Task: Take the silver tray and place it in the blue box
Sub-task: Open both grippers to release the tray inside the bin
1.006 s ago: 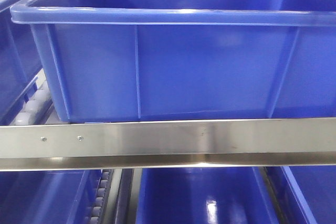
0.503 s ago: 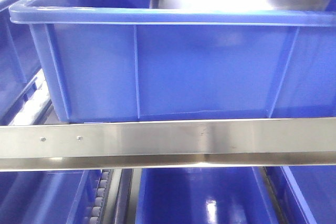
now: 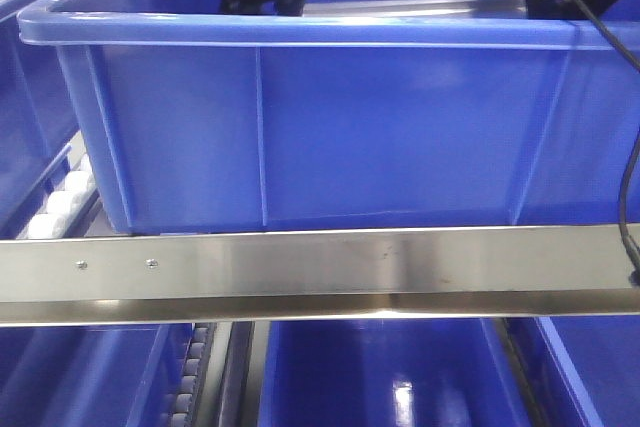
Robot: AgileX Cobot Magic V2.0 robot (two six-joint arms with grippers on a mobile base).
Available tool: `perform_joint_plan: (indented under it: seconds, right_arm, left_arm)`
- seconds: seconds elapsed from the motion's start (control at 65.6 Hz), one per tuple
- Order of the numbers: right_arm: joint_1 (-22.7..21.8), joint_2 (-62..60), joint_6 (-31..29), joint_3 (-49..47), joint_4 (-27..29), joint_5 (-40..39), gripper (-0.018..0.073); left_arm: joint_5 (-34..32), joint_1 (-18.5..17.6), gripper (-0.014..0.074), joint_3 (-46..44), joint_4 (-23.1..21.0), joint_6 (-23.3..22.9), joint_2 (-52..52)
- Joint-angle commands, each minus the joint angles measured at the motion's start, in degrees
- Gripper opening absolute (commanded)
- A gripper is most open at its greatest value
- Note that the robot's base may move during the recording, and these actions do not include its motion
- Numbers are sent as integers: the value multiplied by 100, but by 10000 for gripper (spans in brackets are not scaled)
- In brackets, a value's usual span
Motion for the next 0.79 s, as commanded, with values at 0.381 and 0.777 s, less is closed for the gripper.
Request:
perform_joint_plan:
  seconds: [0.381, 0.777]
  right_arm:
    - [25, -652, -107, -233, -65, -33, 526]
    - [44, -2066, -256, -125, -65, 528, 60]
  left_arm:
    - [333, 62, 393, -675, -312, 297, -405]
    - [1511, -572, 102, -886, 1054, 832, -1501]
